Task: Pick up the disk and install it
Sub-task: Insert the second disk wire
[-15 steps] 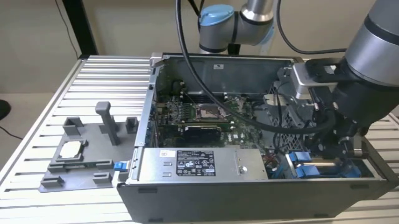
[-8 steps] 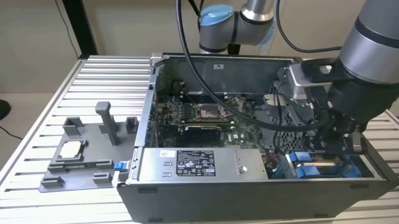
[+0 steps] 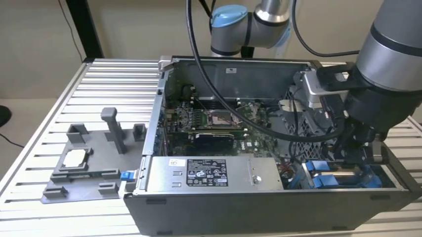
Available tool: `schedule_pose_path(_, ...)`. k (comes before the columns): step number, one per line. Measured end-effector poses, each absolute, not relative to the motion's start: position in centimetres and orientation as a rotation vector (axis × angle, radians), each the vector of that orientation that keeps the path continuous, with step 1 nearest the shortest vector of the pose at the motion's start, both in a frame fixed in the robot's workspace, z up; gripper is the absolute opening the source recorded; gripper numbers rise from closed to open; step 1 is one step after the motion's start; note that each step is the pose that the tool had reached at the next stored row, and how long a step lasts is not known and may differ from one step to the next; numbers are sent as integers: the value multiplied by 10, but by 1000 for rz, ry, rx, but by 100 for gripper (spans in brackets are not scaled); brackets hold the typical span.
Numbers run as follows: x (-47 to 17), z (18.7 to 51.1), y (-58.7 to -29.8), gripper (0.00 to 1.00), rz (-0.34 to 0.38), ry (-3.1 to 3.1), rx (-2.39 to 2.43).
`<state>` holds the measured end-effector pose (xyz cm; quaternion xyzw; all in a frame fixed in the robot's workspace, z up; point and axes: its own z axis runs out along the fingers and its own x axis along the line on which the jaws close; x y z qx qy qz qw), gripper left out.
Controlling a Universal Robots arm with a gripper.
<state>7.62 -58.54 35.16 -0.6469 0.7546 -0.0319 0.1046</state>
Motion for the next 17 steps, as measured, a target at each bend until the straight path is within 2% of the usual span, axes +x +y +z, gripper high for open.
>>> schedule_pose_path(17,75,345,-585,0,-98,2172,-1944)
